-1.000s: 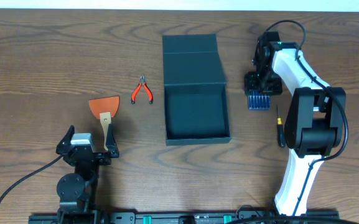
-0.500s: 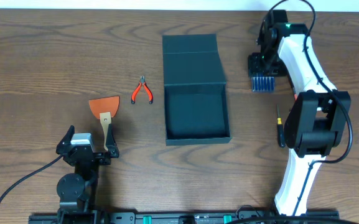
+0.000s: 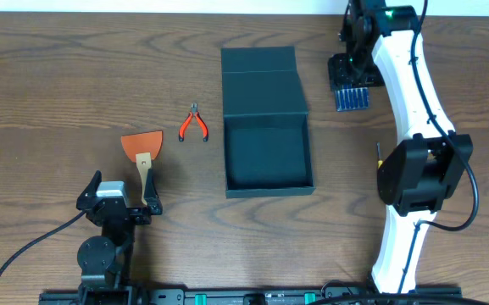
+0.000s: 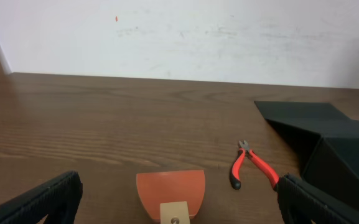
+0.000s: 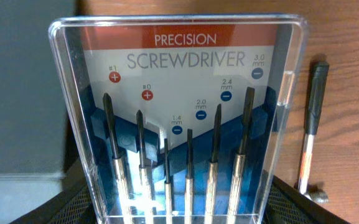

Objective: Pack container
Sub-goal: 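Lift the case and carry it left over the green box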

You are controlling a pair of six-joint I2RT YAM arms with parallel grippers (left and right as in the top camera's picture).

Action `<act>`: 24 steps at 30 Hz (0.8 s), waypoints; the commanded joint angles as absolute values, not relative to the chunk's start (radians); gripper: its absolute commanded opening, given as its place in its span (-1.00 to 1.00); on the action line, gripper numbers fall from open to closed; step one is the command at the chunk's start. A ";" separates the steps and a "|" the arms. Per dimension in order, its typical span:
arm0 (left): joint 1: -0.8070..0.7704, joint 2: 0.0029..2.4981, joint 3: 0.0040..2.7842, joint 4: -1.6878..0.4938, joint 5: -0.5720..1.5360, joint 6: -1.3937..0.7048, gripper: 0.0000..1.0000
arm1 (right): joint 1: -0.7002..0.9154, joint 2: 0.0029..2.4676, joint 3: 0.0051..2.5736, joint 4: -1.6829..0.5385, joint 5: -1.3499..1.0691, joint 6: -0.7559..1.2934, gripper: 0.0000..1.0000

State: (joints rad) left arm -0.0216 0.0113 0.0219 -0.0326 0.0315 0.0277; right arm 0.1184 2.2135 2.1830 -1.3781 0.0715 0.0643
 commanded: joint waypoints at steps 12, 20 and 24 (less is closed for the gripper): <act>-0.019 0.011 0.004 -0.069 0.027 0.041 0.97 | 0.279 2.208 2.260 -1.512 0.029 0.186 -0.03; -0.019 0.011 0.004 -0.069 0.027 0.041 0.97 | 0.428 2.186 2.261 -1.538 0.029 0.274 -0.02; -0.019 0.011 0.004 -0.069 0.027 0.041 0.97 | 0.494 2.184 2.261 -1.572 0.029 0.342 -0.03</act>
